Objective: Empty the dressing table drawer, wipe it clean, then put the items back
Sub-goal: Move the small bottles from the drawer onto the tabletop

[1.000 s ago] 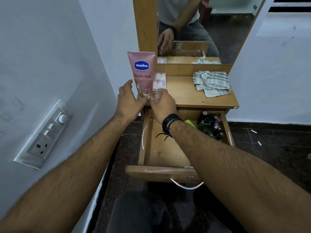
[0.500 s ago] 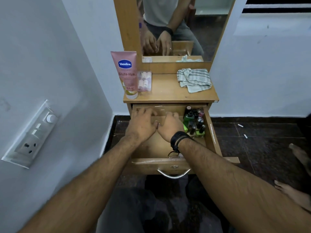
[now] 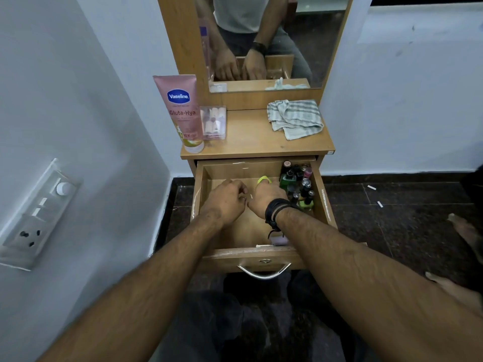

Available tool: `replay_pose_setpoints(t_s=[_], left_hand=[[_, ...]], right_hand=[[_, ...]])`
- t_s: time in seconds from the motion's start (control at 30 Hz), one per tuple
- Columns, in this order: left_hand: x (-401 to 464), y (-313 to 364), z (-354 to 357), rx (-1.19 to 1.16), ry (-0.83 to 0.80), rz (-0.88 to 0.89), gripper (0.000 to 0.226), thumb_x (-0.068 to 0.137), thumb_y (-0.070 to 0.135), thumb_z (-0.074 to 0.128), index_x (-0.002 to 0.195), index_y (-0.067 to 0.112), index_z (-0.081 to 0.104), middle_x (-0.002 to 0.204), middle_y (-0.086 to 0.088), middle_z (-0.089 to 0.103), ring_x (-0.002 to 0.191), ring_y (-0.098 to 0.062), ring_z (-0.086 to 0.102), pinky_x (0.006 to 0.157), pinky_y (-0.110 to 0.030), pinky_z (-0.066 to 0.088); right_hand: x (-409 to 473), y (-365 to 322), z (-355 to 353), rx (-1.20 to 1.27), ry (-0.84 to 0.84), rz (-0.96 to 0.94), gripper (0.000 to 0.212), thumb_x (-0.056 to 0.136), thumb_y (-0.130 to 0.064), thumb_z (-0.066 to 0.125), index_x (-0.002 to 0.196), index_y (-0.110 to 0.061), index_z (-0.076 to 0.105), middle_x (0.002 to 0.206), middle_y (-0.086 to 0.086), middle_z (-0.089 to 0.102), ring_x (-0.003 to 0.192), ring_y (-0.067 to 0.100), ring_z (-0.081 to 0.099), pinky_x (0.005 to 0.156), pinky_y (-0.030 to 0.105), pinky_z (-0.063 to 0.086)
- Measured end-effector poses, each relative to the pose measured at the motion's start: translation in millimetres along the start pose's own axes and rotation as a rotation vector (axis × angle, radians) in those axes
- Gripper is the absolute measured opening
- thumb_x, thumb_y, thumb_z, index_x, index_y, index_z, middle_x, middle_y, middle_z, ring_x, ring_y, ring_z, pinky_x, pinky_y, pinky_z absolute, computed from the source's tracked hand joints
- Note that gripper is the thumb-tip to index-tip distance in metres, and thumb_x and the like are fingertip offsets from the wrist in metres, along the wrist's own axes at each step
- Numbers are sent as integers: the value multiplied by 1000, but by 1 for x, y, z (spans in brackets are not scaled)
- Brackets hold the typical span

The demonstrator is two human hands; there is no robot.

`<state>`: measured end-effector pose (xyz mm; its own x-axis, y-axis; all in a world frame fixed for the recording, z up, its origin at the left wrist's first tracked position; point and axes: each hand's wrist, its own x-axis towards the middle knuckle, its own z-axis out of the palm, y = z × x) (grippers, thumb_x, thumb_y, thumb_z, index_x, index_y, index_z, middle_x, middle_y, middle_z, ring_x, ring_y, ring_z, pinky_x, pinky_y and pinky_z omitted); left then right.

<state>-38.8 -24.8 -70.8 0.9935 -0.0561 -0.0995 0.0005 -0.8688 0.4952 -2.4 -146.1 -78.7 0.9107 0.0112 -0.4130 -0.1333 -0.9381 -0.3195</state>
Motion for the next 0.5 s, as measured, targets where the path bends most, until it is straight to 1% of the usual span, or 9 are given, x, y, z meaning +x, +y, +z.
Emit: replay_pose_setpoints(t_s=[0.07, 0.17, 0.27, 0.37, 0.43, 0.5], left_hand=[[2, -3, 3, 1, -9, -12, 27, 96, 17, 62, 122, 20, 64, 127, -2, 60, 113, -17, 58, 93, -27, 45], [5, -9, 6, 14, -37, -39, 35, 95, 19, 63, 130, 19, 61, 132, -4, 58, 118, -20, 57, 98, -30, 44], [6, -13, 9, 24, -76, -60, 42, 96, 20, 64, 137, 19, 56, 137, -6, 56, 123, -22, 55, 104, -34, 44], [4, -16, 12, 29, -101, -76, 47, 96, 21, 63, 142, 19, 52, 140, -6, 54, 126, -23, 54, 107, -37, 44], [3, -18, 12, 23, -106, -80, 48, 97, 21, 62, 143, 19, 51, 140, -6, 54, 126, -23, 53, 107, -38, 44], [1, -21, 11, 15, -106, -80, 49, 97, 20, 62, 144, 19, 50, 140, -6, 54, 127, -23, 53, 108, -37, 44]], right_hand=[[1, -2, 1, -25, -3, 9, 60, 94, -26, 59, 145, -2, 38, 148, 22, 36, 123, 41, 55, 94, 43, 52], [4, -6, 3, -42, -9, 23, 60, 90, -13, 57, 145, -2, 36, 146, 18, 35, 121, 42, 56, 95, 52, 52], [7, -8, 3, -41, -17, 59, 57, 89, -6, 53, 145, -2, 39, 142, 13, 44, 118, 39, 58, 91, 51, 53], [9, -7, 4, -41, -33, 84, 57, 92, -7, 50, 148, -4, 39, 144, 11, 46, 119, 38, 58, 92, 51, 52], [8, -7, 4, -90, -32, 51, 56, 91, -2, 48, 146, -5, 40, 143, 13, 45, 120, 40, 58, 95, 52, 51], [5, -6, 6, -160, -22, -15, 53, 88, 3, 47, 141, -6, 44, 138, 18, 47, 119, 41, 59, 94, 53, 53]])
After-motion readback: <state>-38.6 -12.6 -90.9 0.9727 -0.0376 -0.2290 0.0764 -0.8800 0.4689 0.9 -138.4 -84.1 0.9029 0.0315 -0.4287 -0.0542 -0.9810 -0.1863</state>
